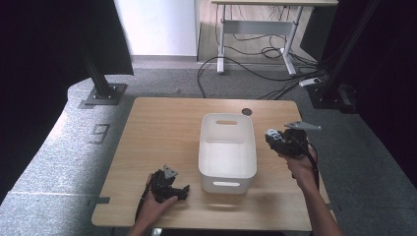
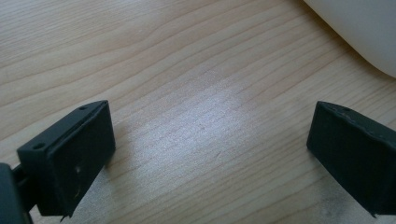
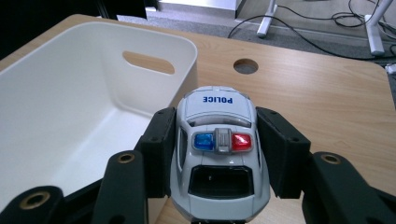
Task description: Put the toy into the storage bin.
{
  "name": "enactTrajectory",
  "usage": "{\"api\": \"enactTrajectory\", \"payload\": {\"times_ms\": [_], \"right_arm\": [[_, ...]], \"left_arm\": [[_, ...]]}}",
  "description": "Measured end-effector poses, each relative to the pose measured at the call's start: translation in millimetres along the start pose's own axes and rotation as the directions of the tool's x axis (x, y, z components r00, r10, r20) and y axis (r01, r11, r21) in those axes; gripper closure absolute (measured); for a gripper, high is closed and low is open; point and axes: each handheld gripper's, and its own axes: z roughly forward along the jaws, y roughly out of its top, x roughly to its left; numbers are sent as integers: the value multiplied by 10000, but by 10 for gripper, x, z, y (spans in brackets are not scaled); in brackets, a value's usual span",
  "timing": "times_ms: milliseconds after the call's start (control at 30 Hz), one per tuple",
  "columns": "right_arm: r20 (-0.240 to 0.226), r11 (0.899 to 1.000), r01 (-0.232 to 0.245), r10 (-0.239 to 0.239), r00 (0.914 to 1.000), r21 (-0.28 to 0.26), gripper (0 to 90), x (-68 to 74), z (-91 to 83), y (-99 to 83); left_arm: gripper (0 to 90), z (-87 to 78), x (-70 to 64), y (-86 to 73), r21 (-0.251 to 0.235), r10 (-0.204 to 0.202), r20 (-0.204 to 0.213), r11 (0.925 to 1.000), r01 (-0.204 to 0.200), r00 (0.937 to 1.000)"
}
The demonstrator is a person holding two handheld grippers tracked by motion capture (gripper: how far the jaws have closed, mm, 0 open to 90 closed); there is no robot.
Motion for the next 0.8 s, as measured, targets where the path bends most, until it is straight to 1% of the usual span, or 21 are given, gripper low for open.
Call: {"api": "enactTrajectory", "payload": {"times_ms": [233,600,800], "right_arm": [[-43,10000,-35,35,10000,-57,503,31,24,59],[-154,9998,130,-132,9998,-154,503,141,32,166],[-235,9997,115,-120,9997,-230,503,191,50,212]], "left_arm": [[9,0,0,0,-1,-1,-1,10000,1,10000],[9,0,0,0,0,2,0,10000,-2,10000],[9,0,0,0,1,2,-1,10000,-2,10000]]}}
